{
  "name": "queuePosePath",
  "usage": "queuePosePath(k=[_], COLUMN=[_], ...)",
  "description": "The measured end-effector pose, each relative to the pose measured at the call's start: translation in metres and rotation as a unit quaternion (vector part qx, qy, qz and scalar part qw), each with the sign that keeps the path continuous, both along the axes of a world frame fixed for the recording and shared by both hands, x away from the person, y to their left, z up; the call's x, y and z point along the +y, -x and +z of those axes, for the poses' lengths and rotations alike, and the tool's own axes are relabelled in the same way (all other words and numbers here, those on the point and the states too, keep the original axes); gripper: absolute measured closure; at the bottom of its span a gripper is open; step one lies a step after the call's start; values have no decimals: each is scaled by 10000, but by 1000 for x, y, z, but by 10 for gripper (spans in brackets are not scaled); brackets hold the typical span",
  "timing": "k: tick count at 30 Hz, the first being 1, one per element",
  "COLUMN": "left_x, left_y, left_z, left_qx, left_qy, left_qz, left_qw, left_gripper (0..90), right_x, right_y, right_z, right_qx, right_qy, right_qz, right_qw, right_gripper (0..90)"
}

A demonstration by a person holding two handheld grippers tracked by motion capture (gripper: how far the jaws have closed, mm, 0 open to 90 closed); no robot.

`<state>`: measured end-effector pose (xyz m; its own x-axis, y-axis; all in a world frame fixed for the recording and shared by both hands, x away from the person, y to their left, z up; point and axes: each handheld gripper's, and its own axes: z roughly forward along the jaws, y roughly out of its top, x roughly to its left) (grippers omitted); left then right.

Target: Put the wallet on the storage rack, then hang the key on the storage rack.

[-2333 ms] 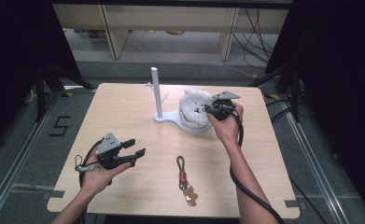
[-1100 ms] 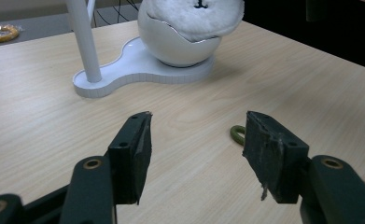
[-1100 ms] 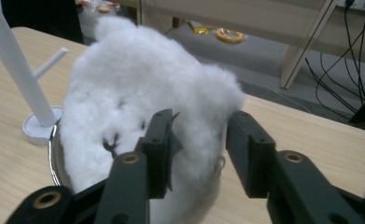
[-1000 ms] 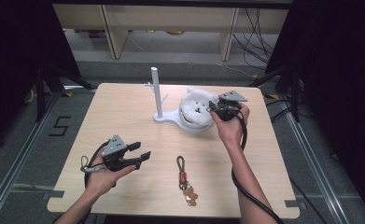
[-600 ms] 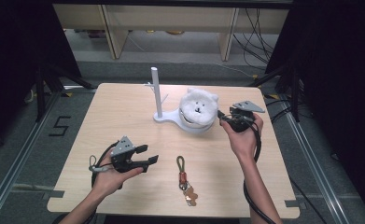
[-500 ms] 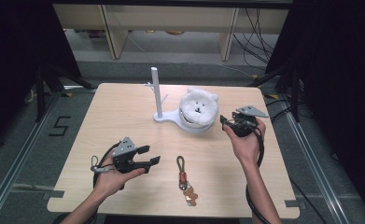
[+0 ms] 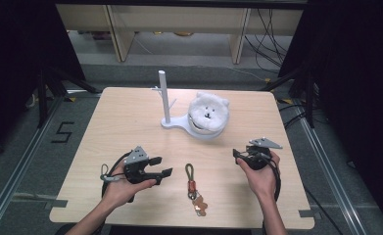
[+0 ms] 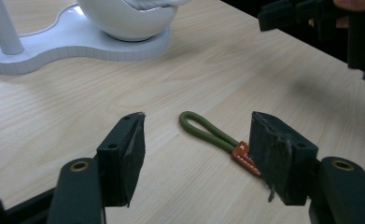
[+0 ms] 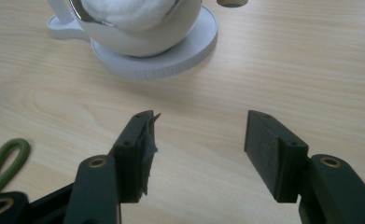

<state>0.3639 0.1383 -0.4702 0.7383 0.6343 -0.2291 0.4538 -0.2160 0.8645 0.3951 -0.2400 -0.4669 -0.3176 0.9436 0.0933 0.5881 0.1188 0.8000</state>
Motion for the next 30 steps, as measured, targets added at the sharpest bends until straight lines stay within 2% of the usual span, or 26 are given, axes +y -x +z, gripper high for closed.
queuePosePath(k=[1, 5, 7, 8, 10, 14, 16, 17, 22, 23, 25, 27, 28, 30], left_x=[0, -1, -2, -1, -1, -2, -4, -5, -15, -17, -22, -26, -29, -34], left_y=[0, 1, 1, 1, 0, -1, -2, -2, -5, -5, -7, -8, -9, -9], left_z=[0, 3, 3, 3, 3, 4, 4, 4, 5, 6, 6, 8, 8, 8], left_qx=[2, 44, 56, 54, 88, 133, 186, 172, 485, 603, 726, 813, 884, 1018], left_qy=[-10, -116, -94, -137, -50, -95, -50, -44, -237, -276, -363, -511, -483, -620], left_qz=[-24, -5, 7, -1, -20, 32, 25, 14, -15, -38, -56, -36, -66, -107], left_qw=[10000, 9999, 9999, 9999, 9999, 9999, 9998, 9998, 9985, 9978, 9967, 9954, 9949, 9928], left_gripper=[360, 359, 359, 359, 359, 359, 361, 362, 376, 378, 379, 380, 380, 379], right_x=[-1, -5, -6, -6, -6, -7, -8, -9, -11, -12, -12, -10, -11, -8], right_y=[2, 7, 8, 10, 10, 11, 11, 12, 14, 14, 15, 16, 15, 16], right_z=[-3, -10, -11, -9, -9, -7, -7, -6, -4, -3, -1, 0, -1, -1], right_qx=[-24, -107, -156, -83, -8, 208, 265, 340, 525, 515, 572, 649, 600, 764], right_qy=[45, -150, -73, -23, 41, -2, -76, -23, -46, 15, -73, -60, -52, -48], right_qz=[-85, -166, -240, -233, -237, -218, -189, -227, -323, -326, -315, -391, -317, -276], right_qw=[10000, 9997, 9996, 9997, 9997, 9995, 9994, 9992, 9981, 9981, 9978, 9971, 9977, 9967], right_gripper=[439, 440, 439, 437, 442, 492, 509, 514, 536, 538, 541, 541, 540, 539])
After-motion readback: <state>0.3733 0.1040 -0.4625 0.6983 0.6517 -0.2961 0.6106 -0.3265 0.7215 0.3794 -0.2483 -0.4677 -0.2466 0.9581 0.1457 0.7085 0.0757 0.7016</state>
